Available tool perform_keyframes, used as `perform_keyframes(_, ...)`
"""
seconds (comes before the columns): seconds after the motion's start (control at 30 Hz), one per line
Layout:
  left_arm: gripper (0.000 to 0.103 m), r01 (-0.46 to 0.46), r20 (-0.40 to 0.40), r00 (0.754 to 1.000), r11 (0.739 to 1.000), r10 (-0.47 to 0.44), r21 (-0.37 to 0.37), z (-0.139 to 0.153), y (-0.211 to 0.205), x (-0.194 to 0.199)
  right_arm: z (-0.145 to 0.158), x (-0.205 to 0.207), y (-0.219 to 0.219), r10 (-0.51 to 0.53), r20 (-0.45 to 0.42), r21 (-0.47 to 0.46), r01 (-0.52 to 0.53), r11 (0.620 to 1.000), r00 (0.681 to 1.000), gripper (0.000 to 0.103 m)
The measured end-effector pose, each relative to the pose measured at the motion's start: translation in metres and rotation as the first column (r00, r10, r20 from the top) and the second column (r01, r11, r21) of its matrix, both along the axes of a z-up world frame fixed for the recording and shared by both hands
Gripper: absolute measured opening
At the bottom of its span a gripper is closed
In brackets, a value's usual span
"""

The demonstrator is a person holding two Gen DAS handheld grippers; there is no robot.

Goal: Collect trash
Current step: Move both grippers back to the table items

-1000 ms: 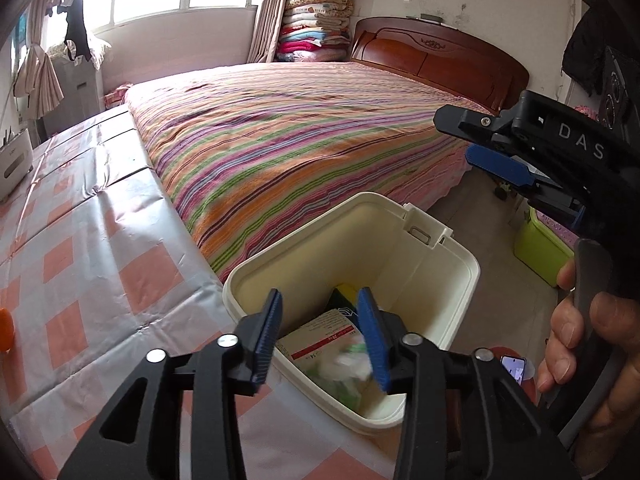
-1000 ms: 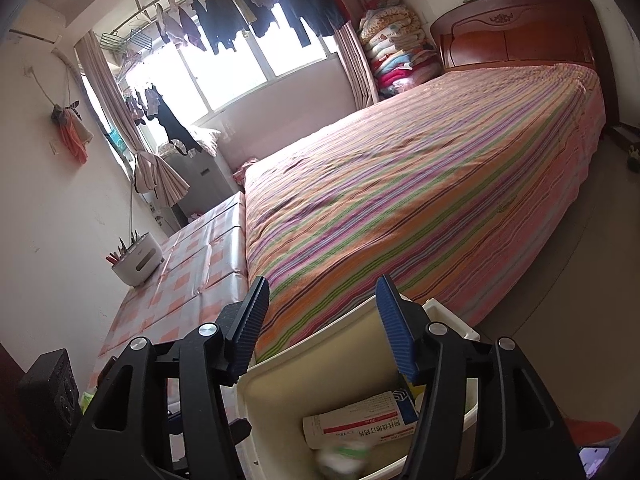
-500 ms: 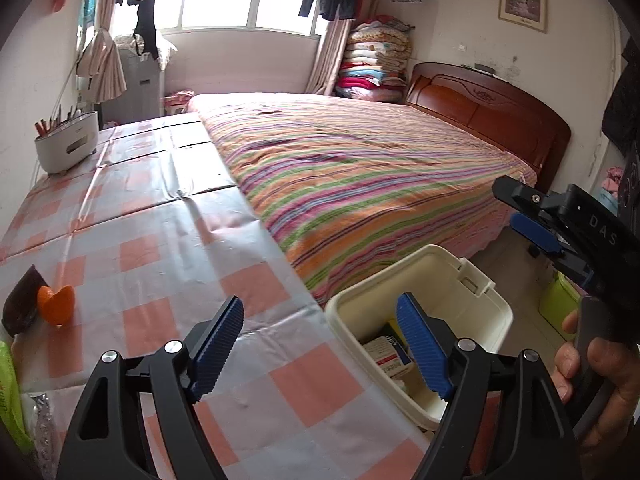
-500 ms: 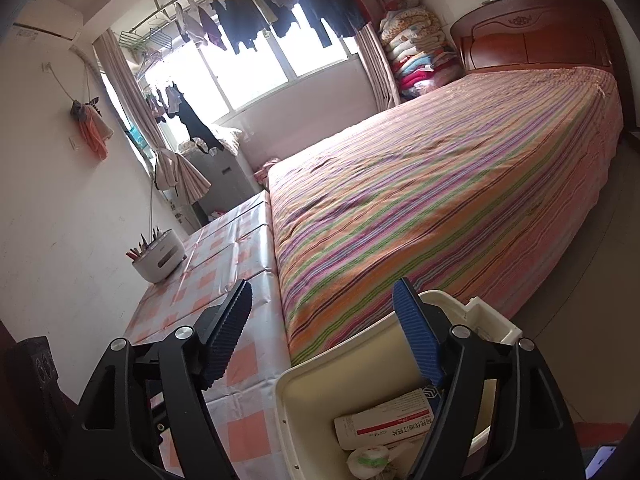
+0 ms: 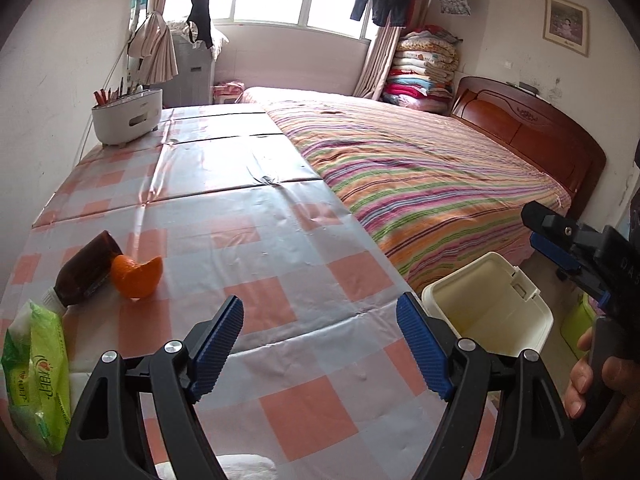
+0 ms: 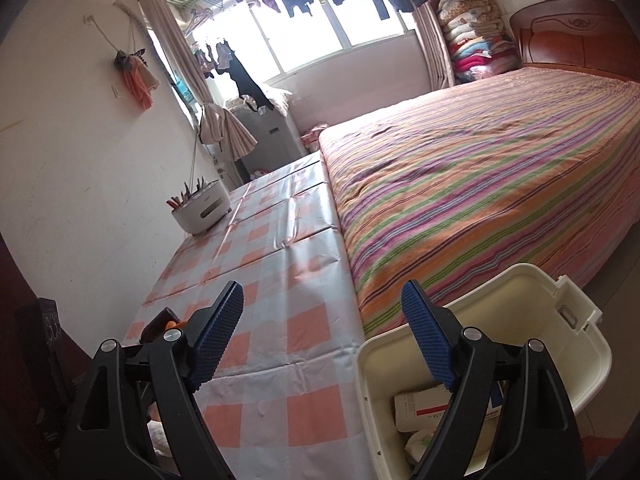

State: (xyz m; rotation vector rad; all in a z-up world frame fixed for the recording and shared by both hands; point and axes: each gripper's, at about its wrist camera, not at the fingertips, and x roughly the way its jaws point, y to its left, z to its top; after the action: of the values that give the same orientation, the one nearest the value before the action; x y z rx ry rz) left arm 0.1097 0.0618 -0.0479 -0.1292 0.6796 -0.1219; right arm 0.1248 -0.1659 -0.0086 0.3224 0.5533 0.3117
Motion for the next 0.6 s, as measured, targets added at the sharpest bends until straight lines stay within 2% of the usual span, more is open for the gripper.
perform_keyframes(0.27,0.077,-0.096,0.015,0.995,0.995,0.097,-0.039,0.008,0.051,-0.013,-0.012,0.004,0.048,0.103,-0.034,-0.050,-0.105,0.993,0.994,0.081)
perform_keyframes(0.6,0.077,-0.226,0.019,0.973,0.970,0.228,-0.087,0.010,0.120,-0.031,-0.022,0.009,0.103,0.209,-0.075,-0.072,-0.215,0.974,0.975,0.083)
